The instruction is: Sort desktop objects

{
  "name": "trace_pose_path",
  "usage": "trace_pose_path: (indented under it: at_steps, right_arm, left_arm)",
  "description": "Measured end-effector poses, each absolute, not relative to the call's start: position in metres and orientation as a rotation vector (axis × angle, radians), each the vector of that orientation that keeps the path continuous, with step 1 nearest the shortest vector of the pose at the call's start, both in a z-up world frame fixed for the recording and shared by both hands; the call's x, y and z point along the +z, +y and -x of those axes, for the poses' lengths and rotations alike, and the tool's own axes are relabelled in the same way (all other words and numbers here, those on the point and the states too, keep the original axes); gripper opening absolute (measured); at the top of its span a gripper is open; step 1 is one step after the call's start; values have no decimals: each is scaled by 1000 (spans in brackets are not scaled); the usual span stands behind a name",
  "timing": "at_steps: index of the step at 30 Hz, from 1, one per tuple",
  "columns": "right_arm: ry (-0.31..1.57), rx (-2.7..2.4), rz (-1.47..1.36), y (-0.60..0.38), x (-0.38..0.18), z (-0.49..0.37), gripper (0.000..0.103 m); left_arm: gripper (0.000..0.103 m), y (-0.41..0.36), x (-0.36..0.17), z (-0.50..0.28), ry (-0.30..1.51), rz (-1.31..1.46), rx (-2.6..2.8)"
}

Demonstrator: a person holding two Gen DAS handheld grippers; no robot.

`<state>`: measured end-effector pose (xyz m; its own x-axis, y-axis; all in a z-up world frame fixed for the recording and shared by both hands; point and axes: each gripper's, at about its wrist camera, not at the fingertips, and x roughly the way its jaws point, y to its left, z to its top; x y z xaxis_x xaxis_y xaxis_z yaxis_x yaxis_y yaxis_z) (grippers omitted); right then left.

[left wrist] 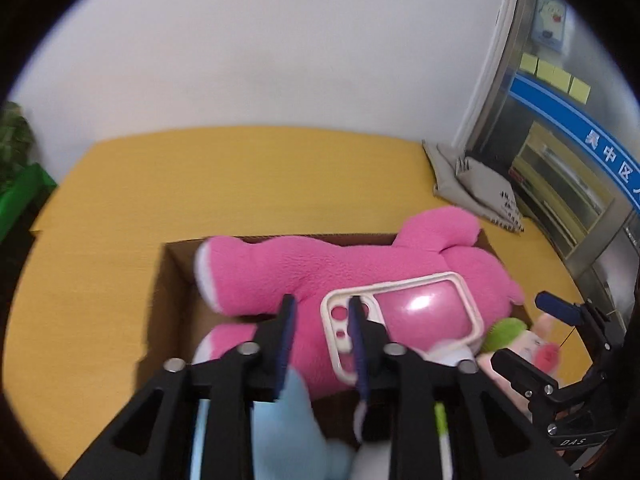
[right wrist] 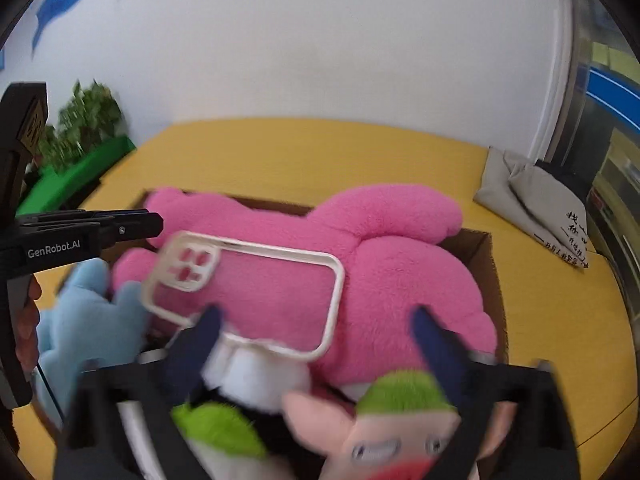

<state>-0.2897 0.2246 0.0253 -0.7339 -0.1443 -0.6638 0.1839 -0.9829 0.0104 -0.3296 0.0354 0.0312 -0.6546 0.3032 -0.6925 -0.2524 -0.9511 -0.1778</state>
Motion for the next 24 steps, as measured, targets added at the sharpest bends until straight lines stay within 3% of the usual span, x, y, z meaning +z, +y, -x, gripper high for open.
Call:
trace_pose_path:
  at_steps: [1, 3, 5, 14, 24]
  right_arm:
    - [84, -2778, -1023, 223, 32, 274, 103]
    - [89, -2800, -967, 221, 43, 244, 103]
    - [73, -2844, -890, 219, 58, 197, 103]
    - [72, -2905, -695, 200, 77, 53, 103]
    - [1, -2857, -675, 197, 65, -21, 103]
  left_arm:
    - [47, 29, 42, 305, -115, 1051, 2635]
    - [82, 16, 62, 256, -156, 928, 2685]
    - [83, 7, 73, 198, -173, 807, 2734]
    - [83, -18, 51, 53, -312, 771, 2821]
    - [83, -16, 51, -10, -200, 682, 2955]
